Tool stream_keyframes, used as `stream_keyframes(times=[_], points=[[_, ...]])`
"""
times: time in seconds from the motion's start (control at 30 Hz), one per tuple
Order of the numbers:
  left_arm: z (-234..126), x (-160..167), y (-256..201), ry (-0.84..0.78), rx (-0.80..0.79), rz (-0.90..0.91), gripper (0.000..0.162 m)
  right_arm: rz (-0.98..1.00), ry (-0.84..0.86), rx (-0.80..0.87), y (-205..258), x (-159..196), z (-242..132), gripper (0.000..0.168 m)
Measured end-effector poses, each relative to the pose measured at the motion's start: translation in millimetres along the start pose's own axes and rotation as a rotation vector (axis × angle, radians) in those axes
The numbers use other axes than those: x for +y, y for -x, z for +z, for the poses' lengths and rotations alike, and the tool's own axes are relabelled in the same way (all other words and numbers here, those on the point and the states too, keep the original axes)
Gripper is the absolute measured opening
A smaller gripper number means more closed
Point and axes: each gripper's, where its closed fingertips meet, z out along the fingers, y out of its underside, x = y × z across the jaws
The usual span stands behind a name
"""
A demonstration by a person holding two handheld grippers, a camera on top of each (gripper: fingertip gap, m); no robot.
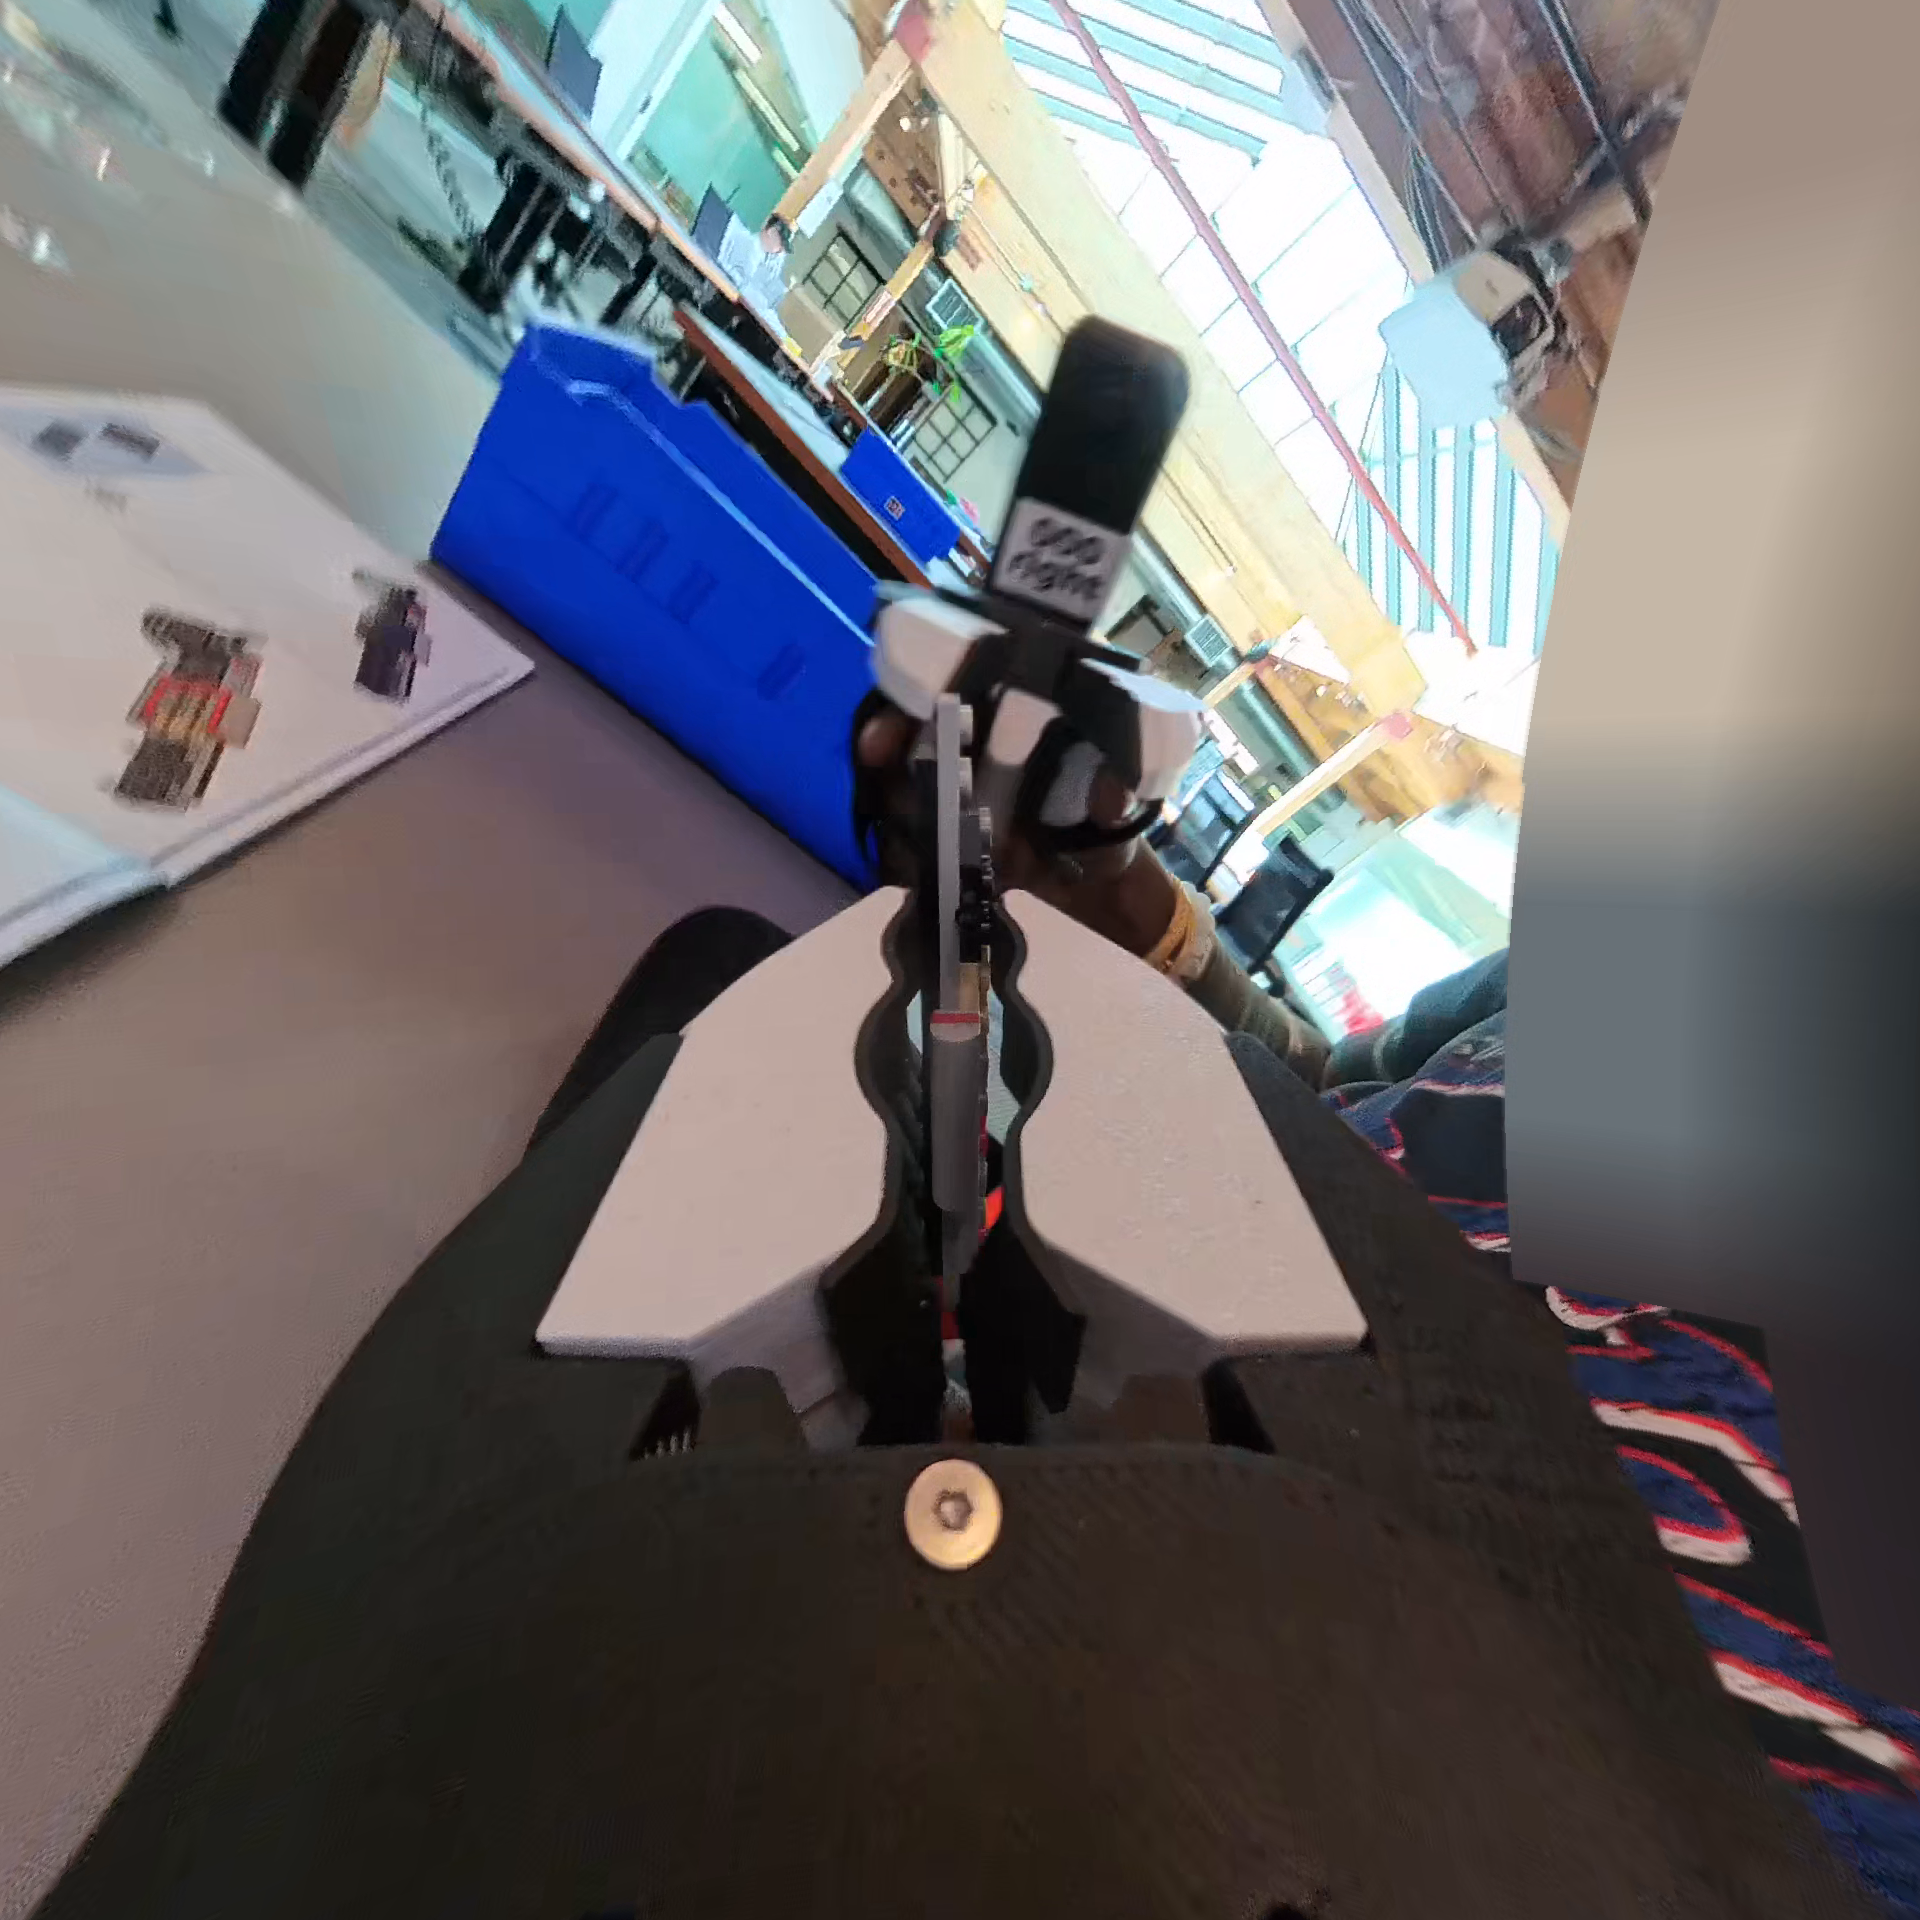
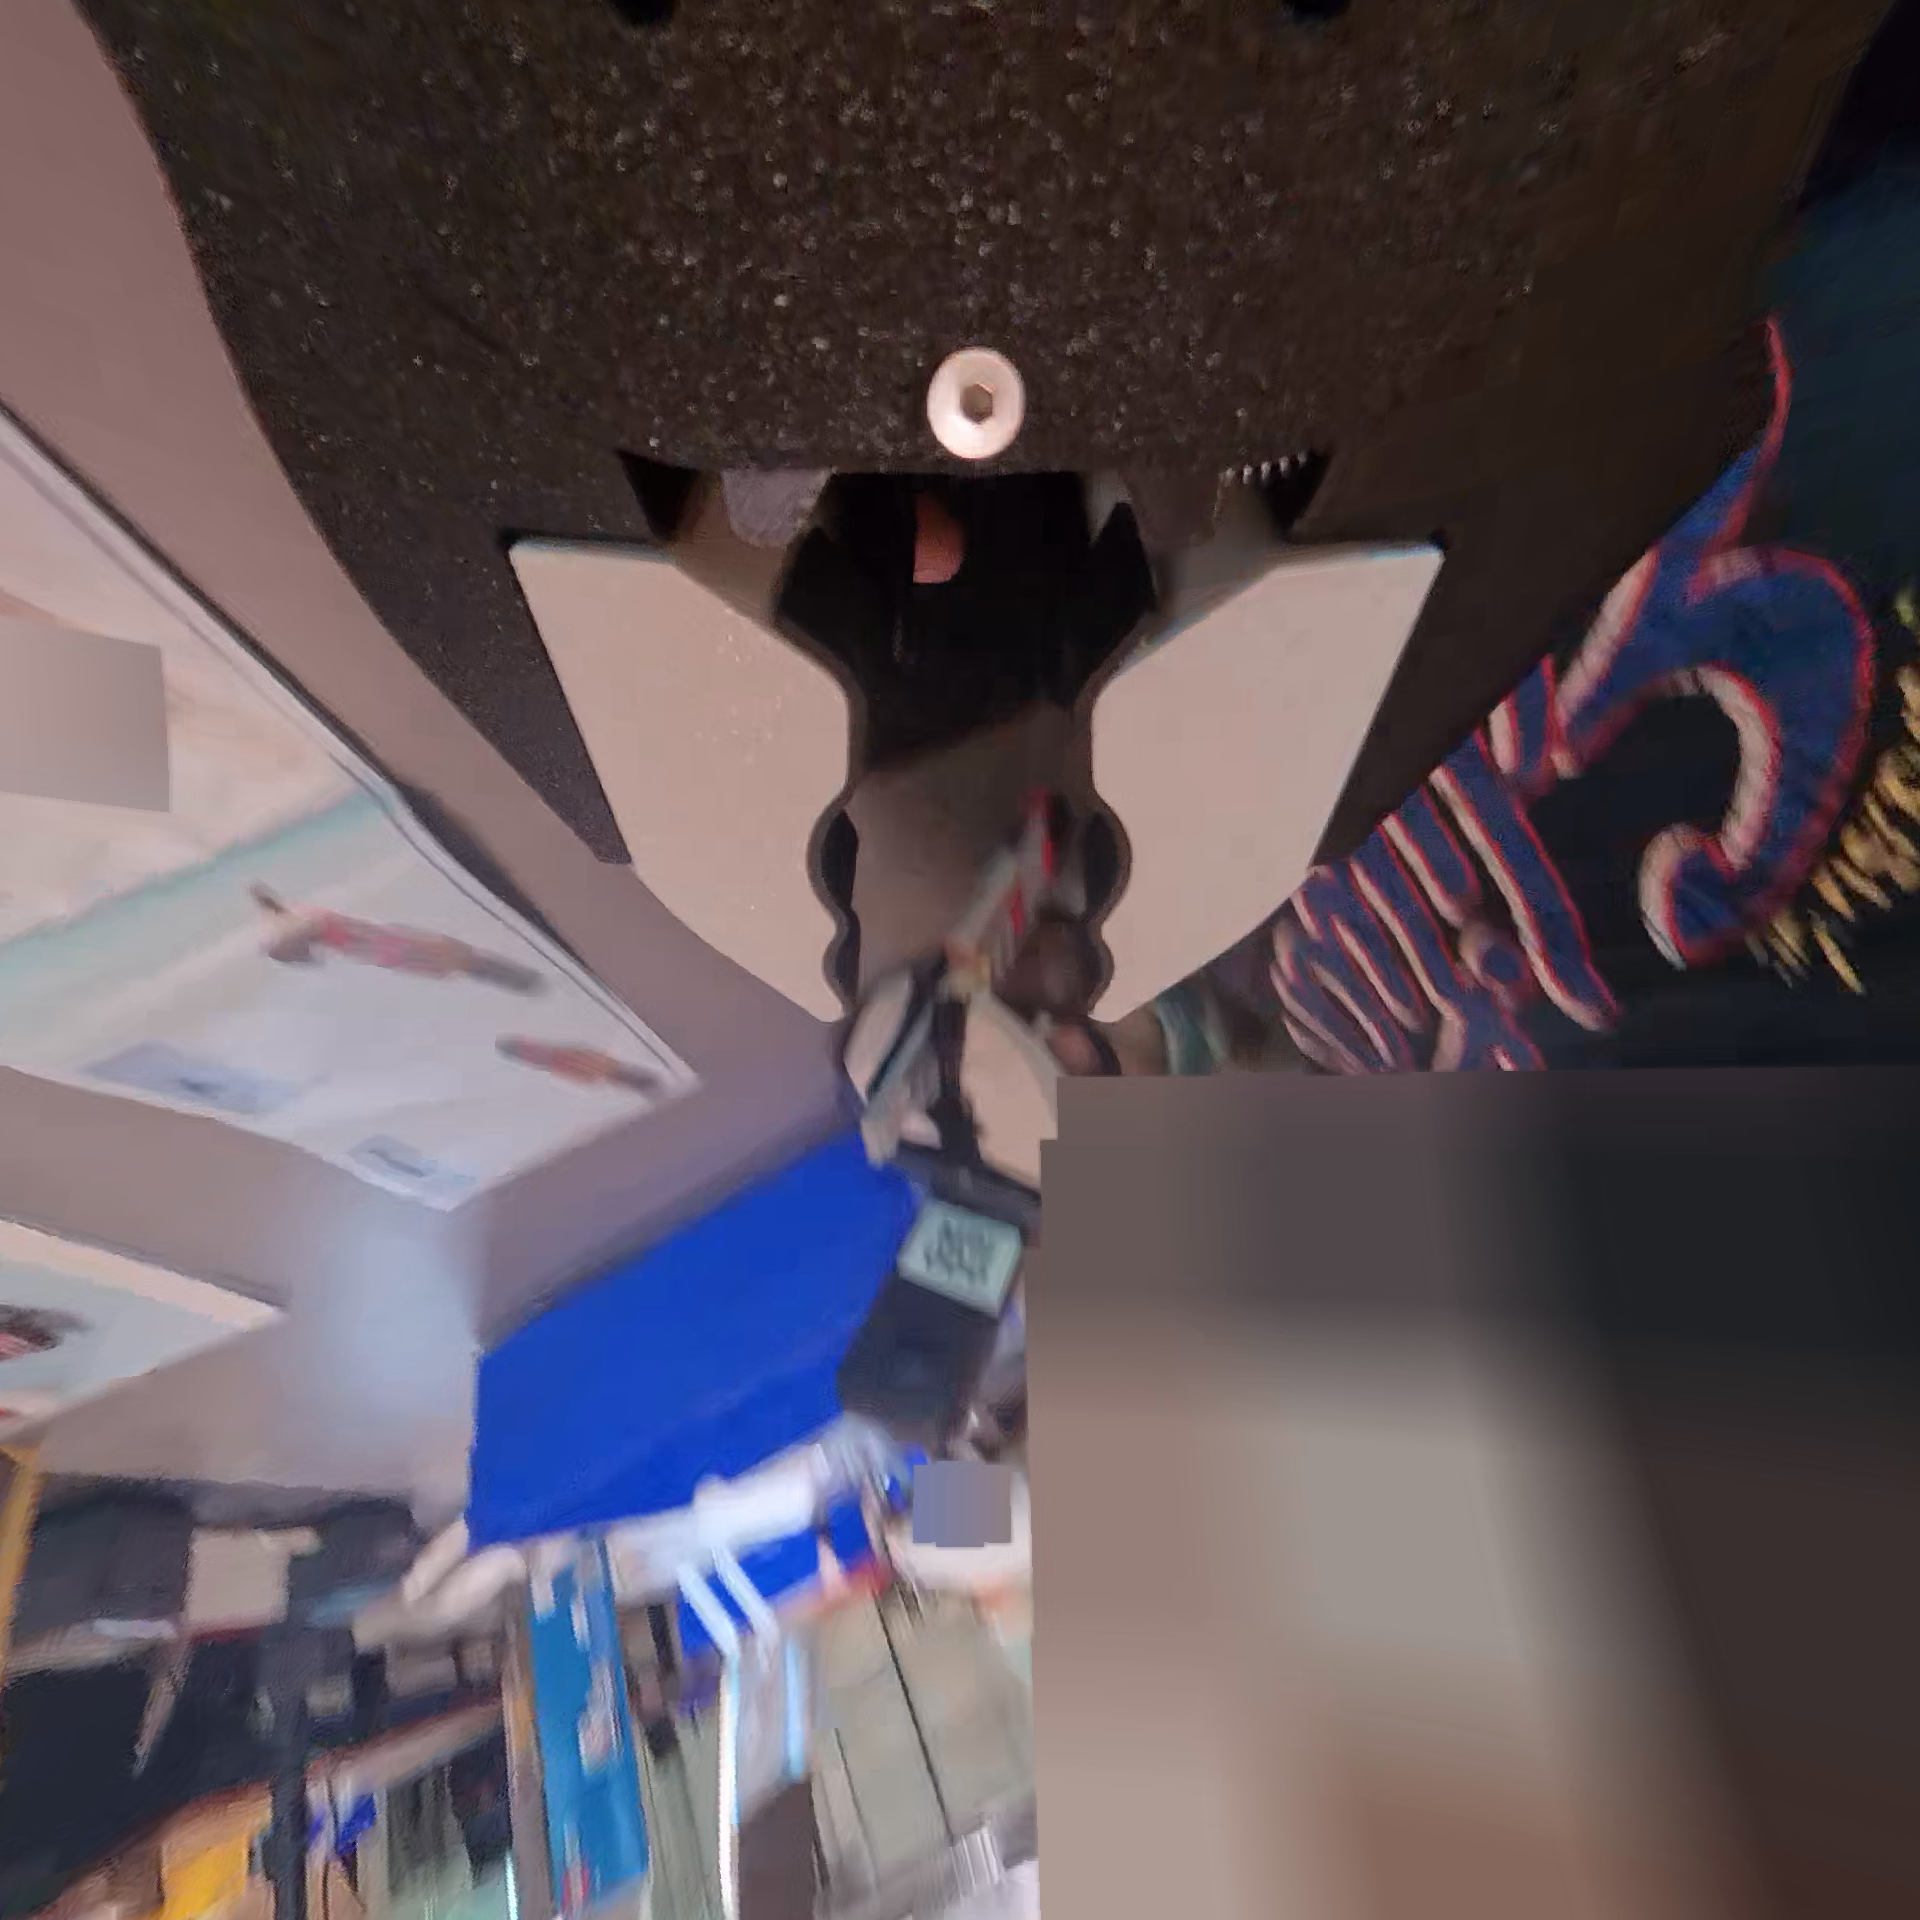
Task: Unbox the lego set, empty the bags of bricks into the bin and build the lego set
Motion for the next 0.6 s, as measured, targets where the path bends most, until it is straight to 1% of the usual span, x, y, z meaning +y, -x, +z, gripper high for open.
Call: stream_keyframes(times=[0.1, 0.13, 0.17, 0.2, 0.23, 0.33, 0.37, 0.47, 0.53, 0.6], points=[[-9.4, 6.9, 10.2, 0.054, 0.013, -0.186, 0.012, -0.151, 0.431, 0.218, -18.7, 48.5, -33.7, 0.048], [-10.6, 9.8, 10.9, 0.076, 0.029, -0.24, 0.012, -0.168, 0.564, 0.255, -21.7, 65.4, -44.6, 0.048], [-11.1, 12.3, 10.4, 0.096, 0.049, -0.29, 0.012, -0.174, 0.662, 0.269, -22.4, 78.9, -52.5, 0.046], [-10.9, 14.2, 10.1, 0.112, 0.067, -0.335, 0.012, -0.179, 0.721, 0.275, -22.5, 88.2, -56.8, 0.043], [-10.2, 15.9, 9.8, 0.125, 0.083, -0.374, 0.012, -0.188, 0.756, 0.273, -21.9, 94.9, -58.5, 0.039], [-7.4, 21.6, 11.0, 0.153, 0.099, -0.442, 0.012, -0.177, 0.81, 0.298, -24.0, 107.1, -58.8, 0.036], [-6.7, 23.1, 11.2, 0.158, 0.099, -0.453, 0.012, -0.16, 0.82, 0.307, -24.5, 110.6, -57.8, 0.036], [-6.4, 25.0, 12.7, 0.155, 0.091, -0.464, 0.012, -0.133, 0.845, 0.351, -29.5, 121.1, -55.3, 0.045], [-7.1, 25.4, 13.2, 0.149, 0.093, -0.483, 0.012, -0.176, 0.877, 0.361, -33.4, 128.2, -55.9, 0.042], [-8.0, 26.9, 13.7, 0.151, 0.093, -0.498, 0.012, -0.23, 0.867, 0.349, -34.3, 126.9, -53.1, 0.036]])
